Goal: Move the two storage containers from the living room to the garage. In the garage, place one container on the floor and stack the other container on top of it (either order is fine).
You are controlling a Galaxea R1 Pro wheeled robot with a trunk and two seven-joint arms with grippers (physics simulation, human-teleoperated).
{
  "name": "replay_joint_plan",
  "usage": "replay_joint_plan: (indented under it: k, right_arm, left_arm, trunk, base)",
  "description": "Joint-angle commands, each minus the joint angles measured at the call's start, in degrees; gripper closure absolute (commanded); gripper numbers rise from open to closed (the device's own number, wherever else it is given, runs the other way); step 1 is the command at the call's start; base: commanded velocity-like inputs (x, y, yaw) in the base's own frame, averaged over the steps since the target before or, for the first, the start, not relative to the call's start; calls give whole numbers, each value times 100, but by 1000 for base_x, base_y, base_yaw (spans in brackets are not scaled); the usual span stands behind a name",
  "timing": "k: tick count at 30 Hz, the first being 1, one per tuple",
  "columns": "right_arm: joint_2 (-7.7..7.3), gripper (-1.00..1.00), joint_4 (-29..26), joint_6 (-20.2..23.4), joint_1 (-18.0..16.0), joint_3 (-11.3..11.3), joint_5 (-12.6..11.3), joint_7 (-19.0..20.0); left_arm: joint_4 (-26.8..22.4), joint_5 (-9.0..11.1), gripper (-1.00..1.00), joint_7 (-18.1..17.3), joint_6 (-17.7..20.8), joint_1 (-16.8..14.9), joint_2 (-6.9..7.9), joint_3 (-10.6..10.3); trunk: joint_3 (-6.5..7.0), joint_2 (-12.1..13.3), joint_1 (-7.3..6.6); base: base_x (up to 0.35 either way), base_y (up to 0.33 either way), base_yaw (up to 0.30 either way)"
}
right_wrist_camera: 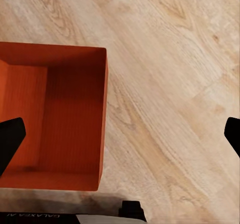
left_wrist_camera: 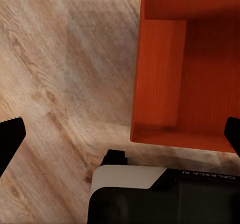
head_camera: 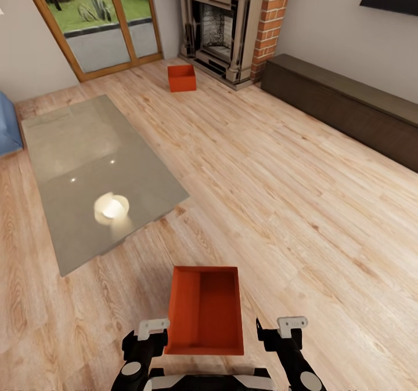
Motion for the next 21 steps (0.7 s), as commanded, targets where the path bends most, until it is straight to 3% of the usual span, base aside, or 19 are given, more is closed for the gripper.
replay_joint_plan:
  k: [1, 21]
  right_arm:
    - [1, -100, -6, 39, -1, 9, 54, -34]
    - [7, -100, 0, 48, -1, 9, 54, -34]
  left_arm:
    - [12, 29, -100, 42, 28, -2, 3, -14]
    - [58, 28, -100, 39, 28, -2, -6, -14]
  trunk:
    - [-17, -9, 3]
    - [-202, -9, 3]
  base:
    - [0, 0, 0]
    - [0, 0, 0]
